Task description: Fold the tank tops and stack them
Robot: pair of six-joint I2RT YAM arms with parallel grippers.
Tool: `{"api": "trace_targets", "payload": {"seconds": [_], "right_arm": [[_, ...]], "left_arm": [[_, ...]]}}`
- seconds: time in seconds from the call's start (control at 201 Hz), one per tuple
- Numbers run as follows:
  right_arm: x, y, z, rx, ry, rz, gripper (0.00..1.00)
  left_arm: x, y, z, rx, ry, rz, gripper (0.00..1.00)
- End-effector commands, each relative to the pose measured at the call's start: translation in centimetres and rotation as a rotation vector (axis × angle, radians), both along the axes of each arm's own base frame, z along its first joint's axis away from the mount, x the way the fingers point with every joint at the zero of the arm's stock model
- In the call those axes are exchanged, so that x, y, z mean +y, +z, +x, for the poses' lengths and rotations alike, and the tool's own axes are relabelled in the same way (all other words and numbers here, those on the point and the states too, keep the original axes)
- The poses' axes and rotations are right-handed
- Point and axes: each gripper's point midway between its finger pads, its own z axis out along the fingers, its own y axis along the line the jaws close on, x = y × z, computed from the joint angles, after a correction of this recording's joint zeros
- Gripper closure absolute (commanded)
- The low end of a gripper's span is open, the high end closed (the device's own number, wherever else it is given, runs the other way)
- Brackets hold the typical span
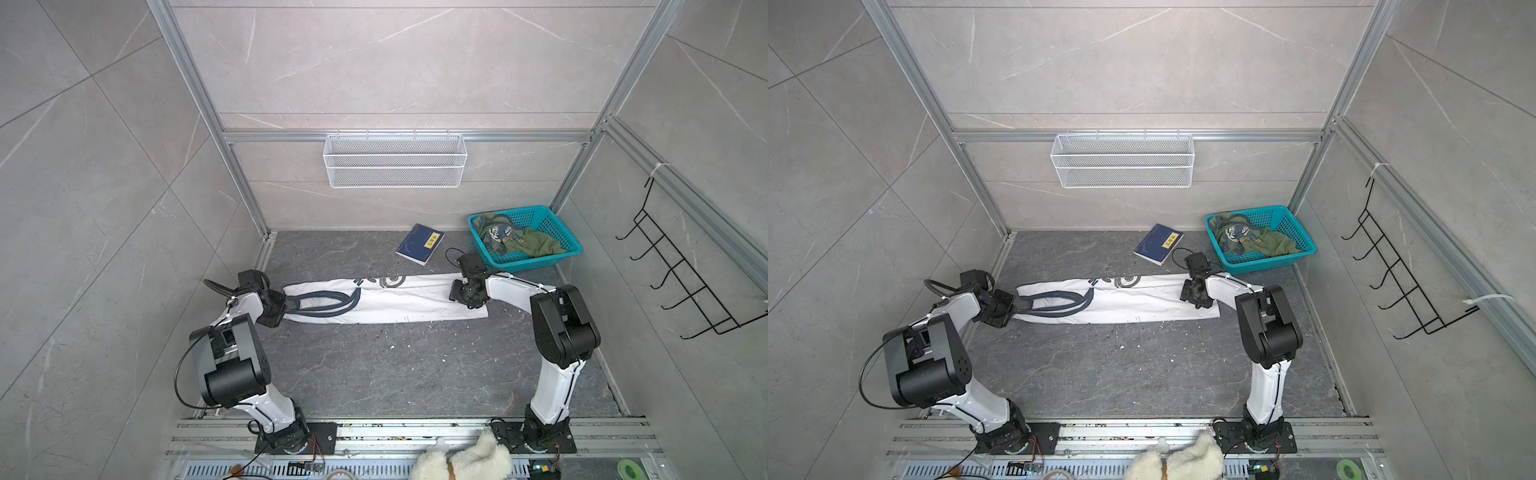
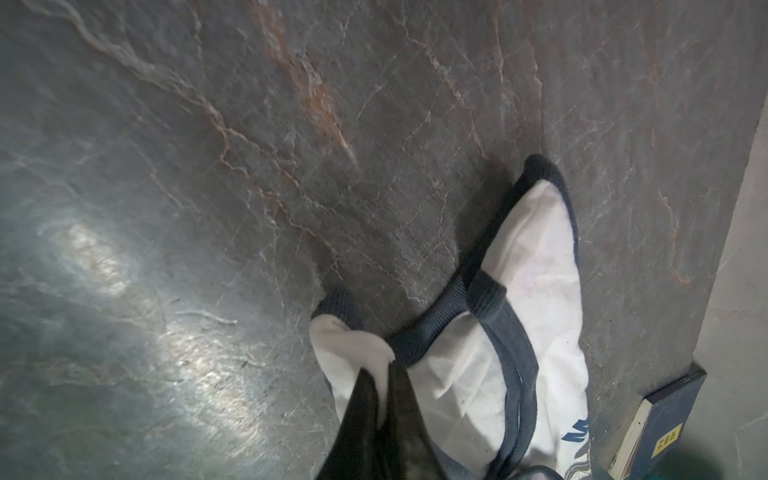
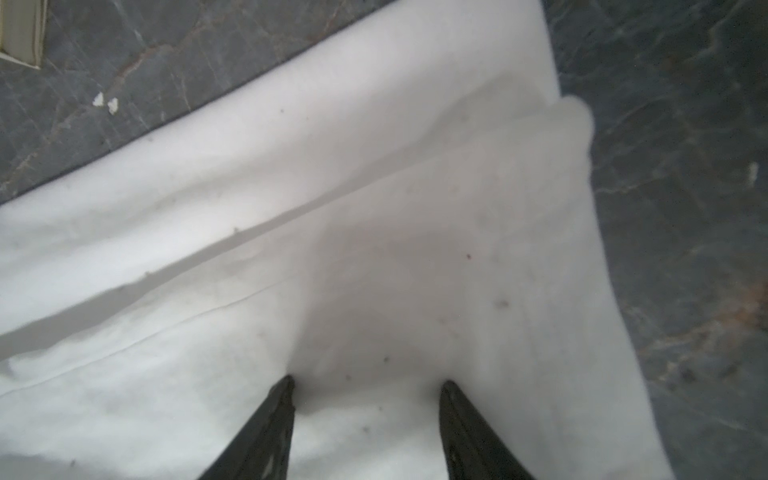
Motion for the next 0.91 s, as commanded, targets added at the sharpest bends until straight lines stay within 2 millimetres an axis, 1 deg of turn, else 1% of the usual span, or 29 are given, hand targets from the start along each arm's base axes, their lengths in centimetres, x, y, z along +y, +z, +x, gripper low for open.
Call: {"api": "trace_targets", "payload": {"seconds": [0.0,0.169,0.224,0.323,0.363,0.403,0.433,0.453,0.493,0.537,0.587,0.627,0.657,0.722,0.761,0.791,0.821,0.836,0.901], "right_arm": [[-1.5,-2.4,-0.6,0.066,-0.035,-0.039,0.42],[-2.3,-2.3,-0.7,0.072,-0.069,-0.049,0.42],[-2.4,-2.3,-0.7,0.073,-0.078,-0.056,0.42],[-2.5,-2.2,-0.6,0.068,-0.078,-0.053,0.41],[-2.1,-2.0,-0.4,0.058,-0.059,-0.041,0.42],[-1.4,-1.6,-0.1,0.039,-0.025,-0.015,0.42],[-0.9,-1.1,0.0,0.027,-0.005,0.003,0.42],[-0.7,-0.8,0.1,0.021,0.004,0.010,0.42],[-0.3,0.3,0.2,-0.005,0.026,0.016,0.41],[0.1,1.6,0.3,-0.034,0.044,0.016,0.41],[0.4,3.3,0.4,-0.067,0.063,0.017,0.40],[0.7,4.4,0.4,-0.086,0.078,0.021,0.38],[0.9,5.1,0.2,-0.098,0.092,0.023,0.36],[1.4,6.5,0.1,-0.121,0.113,0.024,0.34],[1.8,7.1,0.0,-0.131,0.123,0.024,0.33],[2.1,7.3,0.0,-0.135,0.128,0.028,0.32],[2.4,7.5,0.0,-0.137,0.132,0.032,0.31],[2.4,7.6,0.1,-0.138,0.133,0.034,0.31],[3.4,7.6,0.1,-0.131,0.147,0.053,0.31]], "left_arm": [[0.7,-0.1,-0.1,0.033,0.006,0.012,0.92],[1.9,-1.2,-1.0,0.110,0.020,0.065,0.92],[2.1,-1.5,-1.3,0.127,0.021,0.076,0.87],[2.3,-1.2,-1.1,0.118,0.013,0.089,0.85],[2.3,-0.9,-1.0,0.117,0.003,0.095,0.83],[2.3,-0.3,-0.6,0.102,-0.012,0.101,0.76],[2.2,0.2,-0.5,0.091,-0.019,0.104,0.68],[2.1,0.6,-0.5,0.084,-0.022,0.108,0.65],[2.0,1.6,-0.6,0.072,-0.027,0.133,0.56],[1.8,3.3,-0.8,0.052,-0.042,0.187,0.45],[1.1,5.4,-1.1,0.041,-0.070,0.256,0.37],[0.2,7.0,-1.4,0.031,-0.099,0.306,0.32],[-0.9,8.0,-1.3,0.009,-0.127,0.329,0.30],[-3.7,9.8,-1.4,-0.024,-0.197,0.370,0.28],[-5.7,10.4,-1.6,-0.036,-0.243,0.385,0.27],[-7.5,10.7,-1.6,-0.055,-0.277,0.391,0.27],[-9.7,10.8,-1.4,-0.081,-0.321,0.386,0.27],[-10.3,10.7,-1.4,-0.089,-0.332,0.380,0.27],[-15.4,10.0,-1.0,-0.133,-0.427,0.323,0.27]]}}
